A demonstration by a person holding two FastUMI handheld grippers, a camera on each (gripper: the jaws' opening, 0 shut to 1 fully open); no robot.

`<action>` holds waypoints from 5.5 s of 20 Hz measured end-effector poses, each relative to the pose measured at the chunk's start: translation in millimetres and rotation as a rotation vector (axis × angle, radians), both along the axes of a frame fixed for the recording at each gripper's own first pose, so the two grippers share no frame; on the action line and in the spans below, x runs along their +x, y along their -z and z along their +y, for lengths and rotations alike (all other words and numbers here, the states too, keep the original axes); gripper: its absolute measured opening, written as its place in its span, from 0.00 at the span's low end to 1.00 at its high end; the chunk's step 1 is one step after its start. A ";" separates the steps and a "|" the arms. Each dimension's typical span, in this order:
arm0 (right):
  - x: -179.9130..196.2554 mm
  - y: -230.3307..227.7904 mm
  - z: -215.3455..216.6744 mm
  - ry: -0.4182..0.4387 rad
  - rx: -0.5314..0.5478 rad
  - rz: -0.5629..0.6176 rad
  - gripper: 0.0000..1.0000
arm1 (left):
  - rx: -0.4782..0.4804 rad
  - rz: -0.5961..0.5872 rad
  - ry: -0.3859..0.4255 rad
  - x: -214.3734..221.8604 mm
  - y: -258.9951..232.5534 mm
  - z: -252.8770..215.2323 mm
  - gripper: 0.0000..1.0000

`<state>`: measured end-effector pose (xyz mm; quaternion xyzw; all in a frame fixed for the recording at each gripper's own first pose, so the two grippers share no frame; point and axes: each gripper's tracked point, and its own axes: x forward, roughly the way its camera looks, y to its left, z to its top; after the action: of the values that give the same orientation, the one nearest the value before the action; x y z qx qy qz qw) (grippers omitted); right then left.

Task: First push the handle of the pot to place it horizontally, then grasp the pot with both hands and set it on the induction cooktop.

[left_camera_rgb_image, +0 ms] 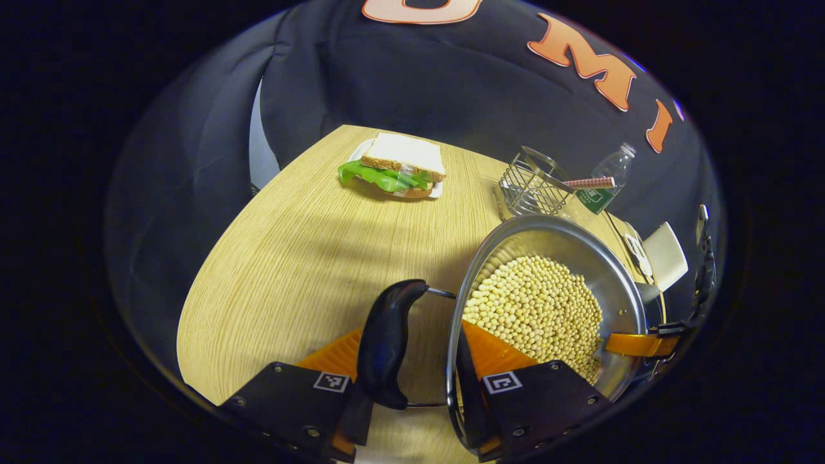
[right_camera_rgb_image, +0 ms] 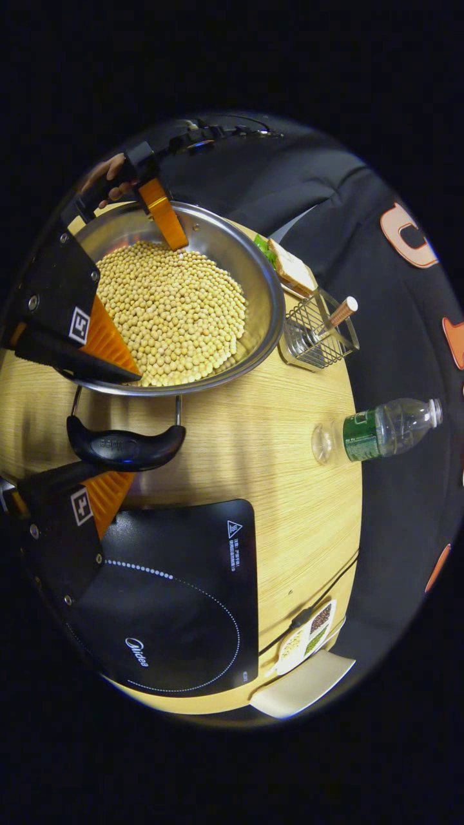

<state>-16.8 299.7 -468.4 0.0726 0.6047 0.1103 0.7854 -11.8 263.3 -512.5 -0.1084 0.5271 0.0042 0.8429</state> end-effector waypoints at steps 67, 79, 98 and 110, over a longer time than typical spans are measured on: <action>-15.3 -12.1 7.4 0.294 0.012 -0.160 0.51 | 0.104 -0.196 0.262 43.6 -151.1 -293.7 0.57; -7.4 -19.3 -0.5 0.258 0.014 -0.102 0.51 | 0.148 -0.127 0.253 41.1 -154.3 -297.1 0.57; -3.2 -39.2 -10.3 0.178 -0.108 -0.303 0.80 | 0.143 -0.092 0.258 14.0 -160.4 -294.2 0.67; 27.6 -211.4 12.9 0.099 -0.019 -0.755 0.88 | 0.211 -0.346 0.222 50.6 -326.1 -276.3 0.83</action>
<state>10.7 312.6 -257.0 0.0486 0.2695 0.0854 0.9580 38.8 -13.0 -186.4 0.0400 0.3800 -0.0519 0.9227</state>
